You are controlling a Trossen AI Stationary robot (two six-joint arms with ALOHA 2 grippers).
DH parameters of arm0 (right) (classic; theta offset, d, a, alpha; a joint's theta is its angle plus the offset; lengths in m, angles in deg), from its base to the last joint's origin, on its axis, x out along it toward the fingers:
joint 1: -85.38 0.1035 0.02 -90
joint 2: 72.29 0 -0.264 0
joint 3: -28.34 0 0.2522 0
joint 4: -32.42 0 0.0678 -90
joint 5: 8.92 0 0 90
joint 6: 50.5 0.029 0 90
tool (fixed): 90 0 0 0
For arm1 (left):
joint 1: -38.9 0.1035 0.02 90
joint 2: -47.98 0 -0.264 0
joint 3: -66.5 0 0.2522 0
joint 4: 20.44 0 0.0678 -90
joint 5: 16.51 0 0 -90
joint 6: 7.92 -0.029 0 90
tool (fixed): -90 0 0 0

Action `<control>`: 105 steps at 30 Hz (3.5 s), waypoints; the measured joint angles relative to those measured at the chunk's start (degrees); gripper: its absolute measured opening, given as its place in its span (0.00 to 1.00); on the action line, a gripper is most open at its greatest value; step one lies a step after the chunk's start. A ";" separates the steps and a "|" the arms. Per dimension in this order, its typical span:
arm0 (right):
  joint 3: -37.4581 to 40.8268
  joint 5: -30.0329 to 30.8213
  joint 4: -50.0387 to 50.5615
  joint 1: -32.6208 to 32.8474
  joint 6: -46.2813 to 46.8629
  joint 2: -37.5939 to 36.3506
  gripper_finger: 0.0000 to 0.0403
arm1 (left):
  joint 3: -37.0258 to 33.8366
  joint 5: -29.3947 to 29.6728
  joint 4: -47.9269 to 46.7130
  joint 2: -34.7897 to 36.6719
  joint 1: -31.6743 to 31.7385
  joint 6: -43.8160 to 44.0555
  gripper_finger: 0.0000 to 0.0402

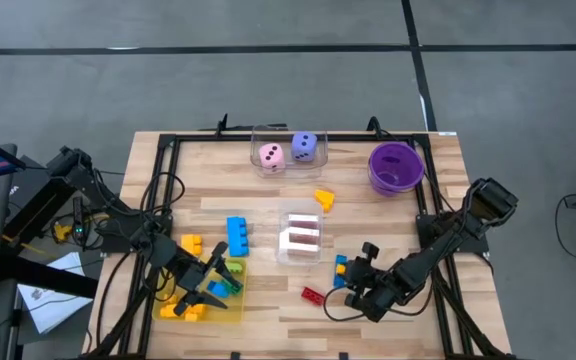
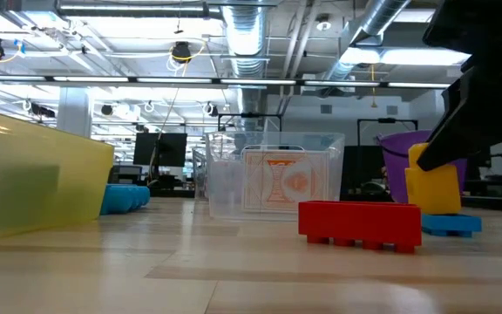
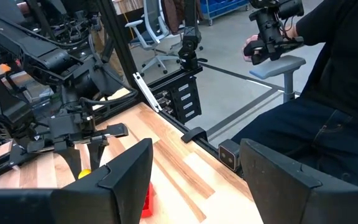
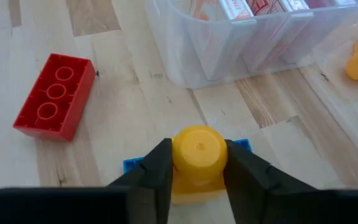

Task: Pick & Place Toys
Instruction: Put the yellow game piece into the yellow bin

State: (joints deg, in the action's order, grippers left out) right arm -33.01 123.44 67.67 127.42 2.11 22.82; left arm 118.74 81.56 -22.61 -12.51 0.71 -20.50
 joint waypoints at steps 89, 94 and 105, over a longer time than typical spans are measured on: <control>-15.34 -15.44 -44.74 -16.36 -59.11 -0.17 0.26 | 0.02 15.95 25.13 -17.44 11.58 -2.05 0.71; -15.34 -14.91 -44.73 -16.36 -59.11 -0.17 0.26 | 0.02 15.94 25.50 -17.42 11.60 -1.01 0.63; -15.34 -13.93 -44.69 -16.36 -59.11 -0.20 0.26 | 0.02 16.37 25.29 -17.40 11.58 -0.31 0.33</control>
State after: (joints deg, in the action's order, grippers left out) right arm -48.35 109.50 22.98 111.06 -57.01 22.62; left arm 118.76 97.93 2.68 -29.91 12.29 -20.80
